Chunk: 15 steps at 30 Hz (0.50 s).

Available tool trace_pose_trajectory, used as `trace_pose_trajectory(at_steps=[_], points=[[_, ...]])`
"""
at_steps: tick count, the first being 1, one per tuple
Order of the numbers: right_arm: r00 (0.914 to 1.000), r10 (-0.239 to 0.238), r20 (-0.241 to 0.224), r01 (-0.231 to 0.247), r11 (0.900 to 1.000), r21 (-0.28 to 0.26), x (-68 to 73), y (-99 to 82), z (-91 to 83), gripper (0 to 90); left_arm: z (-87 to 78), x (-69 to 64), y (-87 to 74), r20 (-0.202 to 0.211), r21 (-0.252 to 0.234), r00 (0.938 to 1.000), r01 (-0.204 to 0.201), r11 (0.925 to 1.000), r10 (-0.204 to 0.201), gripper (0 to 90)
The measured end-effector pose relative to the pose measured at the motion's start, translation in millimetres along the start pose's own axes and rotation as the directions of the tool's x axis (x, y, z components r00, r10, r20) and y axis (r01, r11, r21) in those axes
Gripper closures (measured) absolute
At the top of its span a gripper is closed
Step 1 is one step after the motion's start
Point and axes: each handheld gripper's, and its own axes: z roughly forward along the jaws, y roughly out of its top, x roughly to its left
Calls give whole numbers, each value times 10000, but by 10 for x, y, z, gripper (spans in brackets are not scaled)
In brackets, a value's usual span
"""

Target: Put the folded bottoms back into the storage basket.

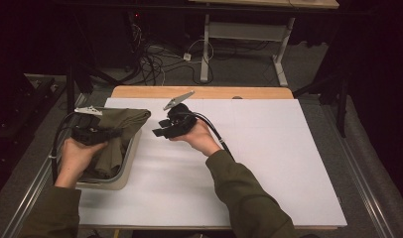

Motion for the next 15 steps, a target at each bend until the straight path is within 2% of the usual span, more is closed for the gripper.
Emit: trace_pose_trajectory(at_steps=[3,7,9,10,15], points=[[9999,26,103,-26,10000,-8,-26,-122,-91,528,63,137,-76,-302,196,9984,483,9986,-477,794],[9996,149,220,-150,9999,77,-38,-273,-188,520,166,250,-148,-767,691,9940,831,9941,-777,793],[9997,146,196,-148,9998,96,-37,-319,-210,516,188,273,-164,-799,786,9933,892,9929,-829,789],[9997,123,215,-128,9997,212,-18,-435,-272,499,197,302,-184,-693,814,9932,991,9917,-936,767],[9996,36,270,-41,9998,174,40,-645,-425,458,120,260,-162,-495,385,9950,891,9953,-871,571]])
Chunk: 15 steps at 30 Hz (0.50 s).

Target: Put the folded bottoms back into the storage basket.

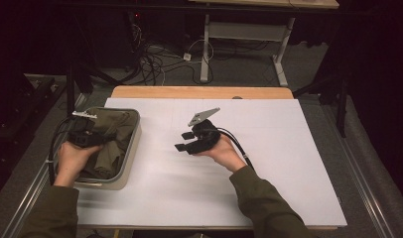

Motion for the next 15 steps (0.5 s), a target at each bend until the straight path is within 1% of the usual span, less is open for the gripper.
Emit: trace_pose_trajectory(at_steps=[1,2,3,4,5,6,7,9,11,13,15], points=[[10000,-27,5,27,10000,-10,11,-57,-48,453,-8,-9,4,-31,-33,10000,-12,10000,11,519],[10000,13,24,-13,10000,-2,19,-81,-68,448,-29,-32,16,-11,-138,10000,-85,9999,85,488],[10000,-49,30,49,10000,-70,26,-141,-114,438,-46,-51,26,114,-231,9998,-162,9996,165,438],[10000,44,57,-44,10000,-50,42,-190,-156,433,-64,-73,37,214,-337,9995,-225,9992,233,398],[10000,-38,67,39,10000,-64,46,-240,-195,428,-79,-92,49,262,-384,9992,-295,9988,305,367],[10000,-53,76,53,10000,-40,50,-277,-227,426,-109,-132,73,295,-475,9987,-407,9980,421,342],[9999,-7,113,7,10000,-20,58,-352,-292,425,-121,-154,88,284,-495,9984,-477,9976,491,302],[9998,51,185,-52,10000,70,62,-431,-366,420,-157,-212,134,289,-538,9970,-701,9961,718,269],[9996,82,268,-82,10000,19,72,-513,-441,420,-190,-266,179,297,-562,9954,-894,9944,911,239],[9994,199,281,-200,9998,29,84,-606,-517,418,-223,-324,237,311,-658,9932,-1104,9917,1126,228],[9992,170,372,-174,9998,93,93,-686,-583,412,-244,-365,306,334,-734,9913,-1245,9895,1272,227]])
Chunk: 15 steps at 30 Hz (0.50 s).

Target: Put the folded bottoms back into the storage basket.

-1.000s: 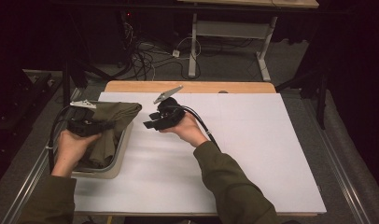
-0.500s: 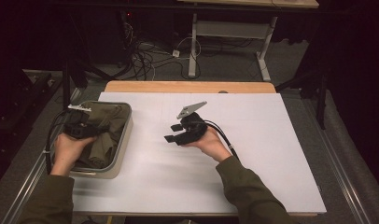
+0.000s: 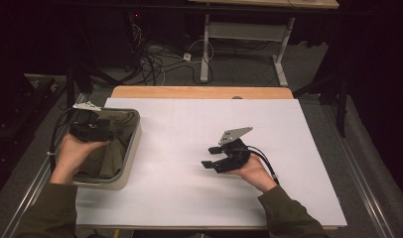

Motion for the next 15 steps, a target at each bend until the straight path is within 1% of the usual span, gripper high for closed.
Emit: trace_pose_trajectory(at_steps=[3,5,6,7,9,11,12,14,15], points=[[9998,115,133,-114,9999,-28,-7,-106,-99,408,0,-20,108,-77,-160,9999,-103,9998,102,226],[9996,174,217,-173,9998,-20,-10,-176,-156,406,17,-23,173,-49,-207,9999,-150,9997,149,226],[9995,238,220,-239,9997,30,-9,-208,-179,403,30,-29,205,-84,-191,9997,-211,9996,209,226],[9995,197,258,-197,9998,-5,-8,-243,-201,403,46,-37,235,-94,-190,9996,-263,9995,261,226],[9990,323,311,-325,9995,43,-1,-308,-240,402,92,-58,289,-38,-161,9995,-320,9994,320,227],[9987,325,382,-329,9994,112,-4,-361,-271,402,148,-78,337,-113,-56,9990,-422,9991,421,230],[9986,352,403,-356,9993,109,-6,-385,-287,402,176,-87,356,-165,-12,9988,-458,9990,457,240],[9978,499,442,-504,9987,97,-8,-426,-314,402,223,-93,383,-76,-78,9988,-476,9988,476,298],[9978,456,479,-461,9989,89,-14,-445,-326,402,240,-92,393,-70,-114,9988,-485,9988,484,330]])
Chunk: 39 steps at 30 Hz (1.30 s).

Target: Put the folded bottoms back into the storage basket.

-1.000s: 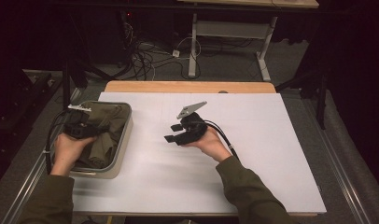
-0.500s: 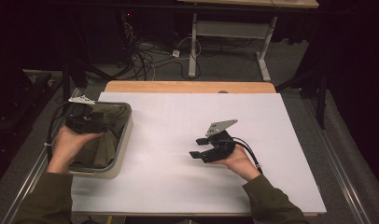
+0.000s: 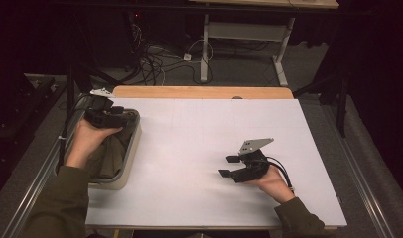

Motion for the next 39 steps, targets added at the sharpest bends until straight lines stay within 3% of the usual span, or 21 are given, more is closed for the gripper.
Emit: trace_pose_trajectory(at_steps=[4,6,8,12,20,26,29,34,36,39], points=[[9998,141,112,-142,9999,47,0,-73,-55,402,38,35,19,248,-180,9997,21,9998,-17,605],[9996,230,134,-231,9997,18,-14,-114,-77,402,38,54,21,33,-143,9999,98,9998,-97,739],[9994,310,181,-311,9995,43,-24,-151,-96,402,35,96,21,-153,-32,9997,205,9998,-205,787],[9986,448,295,-452,9989,100,-35,-203,-123,402,45,189,10,-799,238,9959,436,9988,-416,802],[9981,442,424,-448,9989,115,-47,-236,-152,405,200,428,-94,-1489,948,9840,1128,9891,-980,804],[9976,492,496,-500,9986,157,-40,-276,-183,405,414,591,-240,-1664,1800,9801,1382,9739,-1083,803],[9973,544,503,-551,9984,122,-35,-302,-207,406,534,648,-320,-1683,2464,9810,1365,9595,-963,803],[9972,573,472,-579,9983,120,-12,-345,-254,410,647,698,-381,-1588,3036,9804,1607,9391,-1165,801],[9973,569,461,-574,9983,95,0,-365,-276,410,672,699,-395,-1646,3153,9808,1526,9367,-1044,794],[9972,583,473,-588,9982,100,18,-399,-304,410,642,695,-384,-1859,3009,9774,1540,9412,-1005,734]])
